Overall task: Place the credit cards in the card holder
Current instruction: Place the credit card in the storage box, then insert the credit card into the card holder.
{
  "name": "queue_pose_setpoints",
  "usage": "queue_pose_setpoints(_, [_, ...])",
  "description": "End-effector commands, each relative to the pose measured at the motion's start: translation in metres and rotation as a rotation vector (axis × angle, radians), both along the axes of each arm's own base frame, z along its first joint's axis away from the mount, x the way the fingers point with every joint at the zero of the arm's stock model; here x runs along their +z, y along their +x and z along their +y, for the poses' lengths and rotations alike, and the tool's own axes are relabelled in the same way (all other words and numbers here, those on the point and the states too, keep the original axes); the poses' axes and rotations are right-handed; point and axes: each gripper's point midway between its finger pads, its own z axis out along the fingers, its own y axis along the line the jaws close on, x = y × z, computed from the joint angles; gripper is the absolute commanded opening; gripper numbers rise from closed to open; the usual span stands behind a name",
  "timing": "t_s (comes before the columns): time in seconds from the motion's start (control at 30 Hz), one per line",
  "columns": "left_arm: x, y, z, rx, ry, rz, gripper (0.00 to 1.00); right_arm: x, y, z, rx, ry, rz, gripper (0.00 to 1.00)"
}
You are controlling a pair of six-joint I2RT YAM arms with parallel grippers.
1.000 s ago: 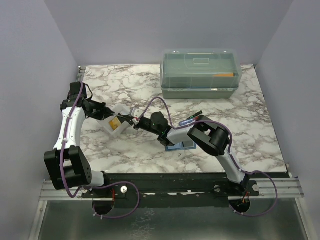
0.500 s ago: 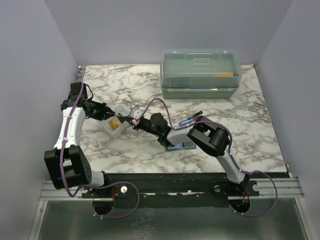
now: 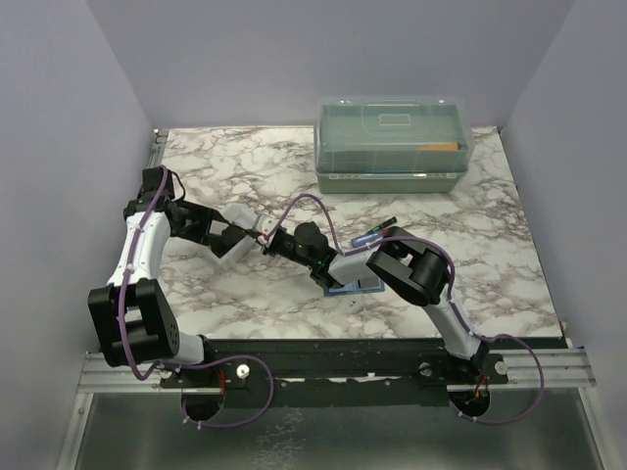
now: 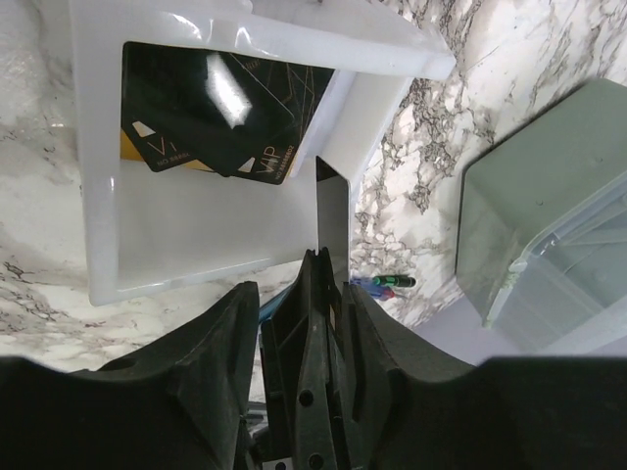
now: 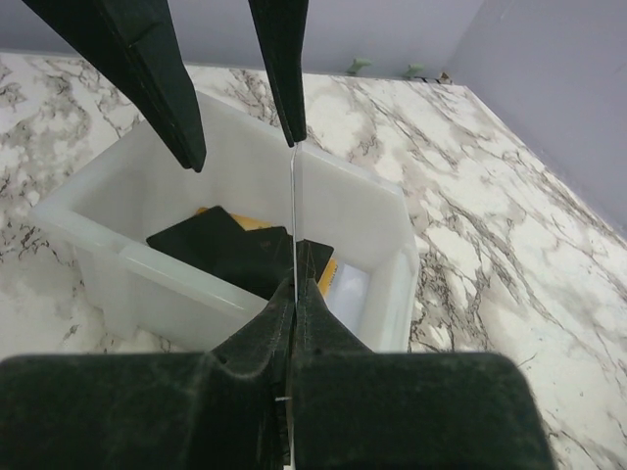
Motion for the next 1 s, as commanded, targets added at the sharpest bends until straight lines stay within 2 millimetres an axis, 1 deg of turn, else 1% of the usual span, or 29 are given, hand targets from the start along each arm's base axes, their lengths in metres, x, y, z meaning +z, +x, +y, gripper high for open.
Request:
queue_pose_setpoints(0.0, [-0.001,0.004,0.004,0.037,0.000,0.006,0.46,0.023,0.001,-0.003,-0.017,0.022,-0.023,0.00])
queue_pose_setpoints(0.13, [0.013,0.011,0.010,0.002,0.060,-0.057,0.55,0.037,0.001,-0.006,-0.030,0.039,-0.009,0.00])
queue_pose_setpoints(0.27, [0.038,0.018,0.018,-0.100,0.172,-0.161,0.63,0.056,-0.008,-0.012,-0.008,0.055,0.022,0.00])
queue_pose_setpoints(0.37, [0.068,0.022,0.021,-0.201,0.266,-0.291,0.68,0.071,-0.015,-0.023,-0.021,0.061,0.085,0.00])
queue_pose_setpoints(0.43, [0.093,0.026,0.015,-0.290,0.333,-0.416,0.70,0.082,-0.015,-0.032,-0.063,0.047,0.147,0.00])
queue_pose_setpoints(0.5, [0.115,0.027,0.005,-0.355,0.396,-0.516,0.71,0.091,-0.016,-0.047,-0.107,0.044,0.225,0.00])
queue_pose_setpoints(0.53, [0.124,0.027,-0.004,-0.392,0.410,-0.558,0.71,0.092,-0.019,-0.056,-0.116,0.036,0.269,0.00])
queue_pose_setpoints(0.57, [0.133,0.028,-0.015,-0.441,0.416,-0.610,0.71,0.089,-0.025,-0.066,-0.112,0.007,0.327,0.00])
queue_pose_setpoints(0.6, [0.139,0.027,-0.030,-0.500,0.402,-0.661,0.71,0.089,-0.032,-0.077,-0.098,-0.009,0.382,0.00])
queue_pose_setpoints(0.67, [0.150,0.020,-0.070,-0.658,0.333,-0.781,0.72,0.084,-0.051,-0.103,-0.032,-0.053,0.525,0.00])
queue_pose_setpoints(0.73, [0.154,0.008,-0.108,-0.790,0.249,-0.864,0.72,0.085,-0.064,-0.137,0.015,-0.072,0.701,0.00])
queue_pose_setpoints(0.8, [0.151,-0.007,-0.139,-0.899,0.194,-0.907,0.72,0.083,-0.072,-0.172,-0.006,-0.086,0.845,0.00])
queue_pose_setpoints(0.87, [0.142,-0.022,-0.162,-0.986,0.154,-0.920,0.74,0.078,-0.081,-0.208,-0.047,-0.098,0.947,0.00])
queue_pose_setpoints(0.9, [0.136,-0.031,-0.173,-1.036,0.122,-0.931,0.76,0.076,-0.091,-0.222,-0.032,-0.102,0.996,0.00])
queue_pose_setpoints(0.93, [0.129,-0.039,-0.184,-1.080,0.088,-0.937,0.77,0.077,-0.106,-0.233,0.031,-0.095,1.054,0.00])
queue_pose_setpoints(0.97, [0.123,-0.050,-0.197,-1.134,0.045,-0.939,0.79,0.077,-0.114,-0.245,0.052,-0.073,1.104,0.00])
